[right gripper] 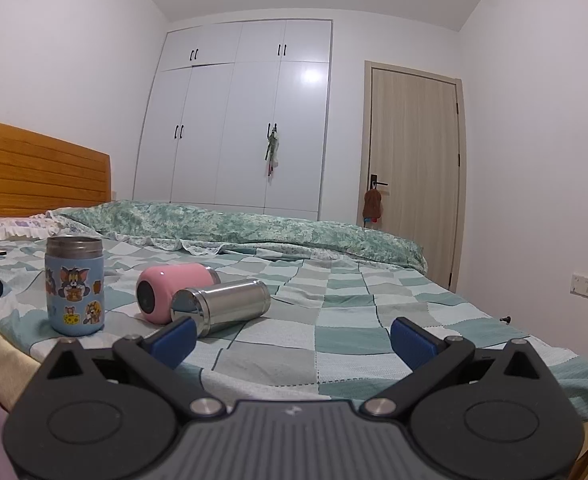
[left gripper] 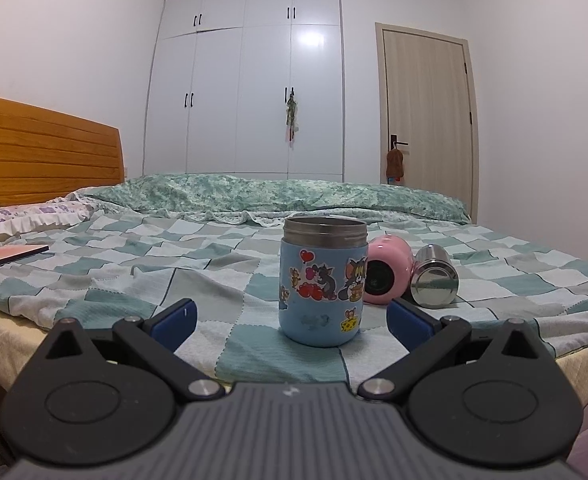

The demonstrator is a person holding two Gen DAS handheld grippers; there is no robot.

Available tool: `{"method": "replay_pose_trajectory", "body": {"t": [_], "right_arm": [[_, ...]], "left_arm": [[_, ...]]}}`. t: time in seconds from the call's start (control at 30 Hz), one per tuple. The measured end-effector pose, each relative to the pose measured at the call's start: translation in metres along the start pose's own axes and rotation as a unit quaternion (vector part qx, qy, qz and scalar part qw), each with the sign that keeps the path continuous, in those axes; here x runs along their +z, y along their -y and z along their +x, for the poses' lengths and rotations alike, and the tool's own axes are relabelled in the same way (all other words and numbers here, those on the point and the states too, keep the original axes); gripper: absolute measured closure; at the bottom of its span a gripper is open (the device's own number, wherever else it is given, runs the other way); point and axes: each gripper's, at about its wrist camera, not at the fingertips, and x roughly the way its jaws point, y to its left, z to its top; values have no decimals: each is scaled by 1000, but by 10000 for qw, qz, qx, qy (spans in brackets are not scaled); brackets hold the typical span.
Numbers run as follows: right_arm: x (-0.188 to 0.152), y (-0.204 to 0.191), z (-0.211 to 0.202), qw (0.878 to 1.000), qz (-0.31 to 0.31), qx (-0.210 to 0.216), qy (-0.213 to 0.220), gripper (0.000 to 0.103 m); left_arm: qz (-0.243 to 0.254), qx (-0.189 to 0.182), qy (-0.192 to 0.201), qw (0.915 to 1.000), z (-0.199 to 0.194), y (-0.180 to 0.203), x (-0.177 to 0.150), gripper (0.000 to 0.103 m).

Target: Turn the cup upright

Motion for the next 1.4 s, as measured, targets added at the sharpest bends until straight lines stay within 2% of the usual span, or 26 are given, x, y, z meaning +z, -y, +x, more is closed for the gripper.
{"method": "replay_pose_trajectory", "body": {"t": [1.4], "right_arm": [[0,1,0,10000,-21,-2,0,0]], "left_arm": [[-7,-59,3,10000,-1,-1,2,0]]}}
